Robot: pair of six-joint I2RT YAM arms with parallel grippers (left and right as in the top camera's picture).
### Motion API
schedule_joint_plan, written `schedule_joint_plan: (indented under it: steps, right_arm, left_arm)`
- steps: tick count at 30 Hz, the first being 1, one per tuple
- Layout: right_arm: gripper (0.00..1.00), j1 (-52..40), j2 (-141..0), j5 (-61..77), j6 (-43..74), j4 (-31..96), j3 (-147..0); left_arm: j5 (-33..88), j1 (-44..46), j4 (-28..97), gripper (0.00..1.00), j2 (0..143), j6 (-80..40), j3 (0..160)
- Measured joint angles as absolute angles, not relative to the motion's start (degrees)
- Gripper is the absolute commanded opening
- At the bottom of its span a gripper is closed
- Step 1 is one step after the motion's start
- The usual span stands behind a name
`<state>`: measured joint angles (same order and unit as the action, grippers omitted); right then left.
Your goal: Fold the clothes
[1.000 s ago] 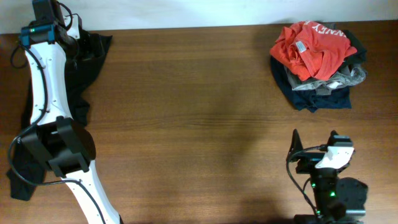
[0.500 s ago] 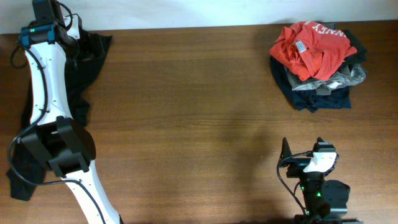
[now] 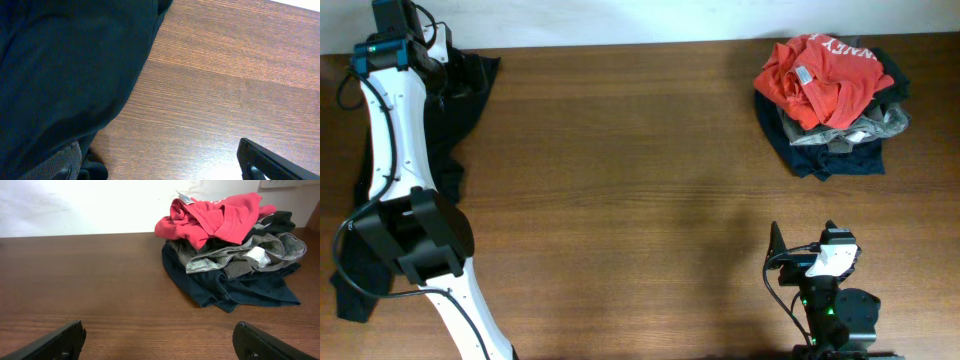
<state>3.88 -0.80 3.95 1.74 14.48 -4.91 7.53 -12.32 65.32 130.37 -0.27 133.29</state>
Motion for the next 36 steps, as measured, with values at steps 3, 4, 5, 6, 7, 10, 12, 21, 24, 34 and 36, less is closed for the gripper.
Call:
schedule_joint_plan:
  steps: [3,4,5,6,7,10,12,21,24,34,36]
  right_arm:
    - [0.99,3.9,-0.8,3.9,1.7,14.5,-4.9]
    - [0.99,3.9,-0.8,3.9,1.7,14.5,-4.9]
    - [0.99,3.9,-0.8,3.9,1.7,14.5,-4.9]
    - [0.99,3.9,-0.8,3.9,1.7,14.5,-4.9]
    - [0.99,3.9,-0.8,3.9,1.8,14.5,-4.9]
    - [0.99,3.9,-0.8,3.9,1.8,14.5,-4.9]
    - [0.99,3.9,-0.8,3.9,1.7,14.5,-4.9]
    - [0.99,3.9,-0.8,3.9,1.7,14.5,-4.9]
    - [0.98,3.9,-0.8,3.9,1.8,14.5,-4.9]
    - [0.99,3.9,-0.8,3.9,1.7,14.5,-4.9]
    - [0.99,3.9,-0.8,3.9,1.7,14.5,-4.9]
  left_arm:
    - [7.5,-12.3,65.3,0.99,130.4,-0.3,133.3]
    - [7.5,-12.3,65.3,0.99,130.4,-0.3,133.3]
    - [7.5,-12.3,65.3,0.99,130.4,-0.3,133.3]
    - [7.5,-12.3,65.3,0.99,130.4,-0.3,133.3]
    - [7.5,-12.3,65.3,0.99,130.4,-0.3,133.3]
    - [7.5,-12.3,65.3,0.99,130.4,-0.3,133.3]
    - [7.5,-12.3,65.3,0.99,130.4,-0.3,133.3]
    - [7.5,-12.3,65.3,0.99,130.4,-0.3,133.3]
    - [7.5,-12.3,65.3,0.99,130.4,-0.3,133.3]
    - [7.2,-12.1,72.9,0.99,130.3,-0.3,133.3]
    - [7.0,-11.9,72.4,0.99,129.5,-0.3,133.3]
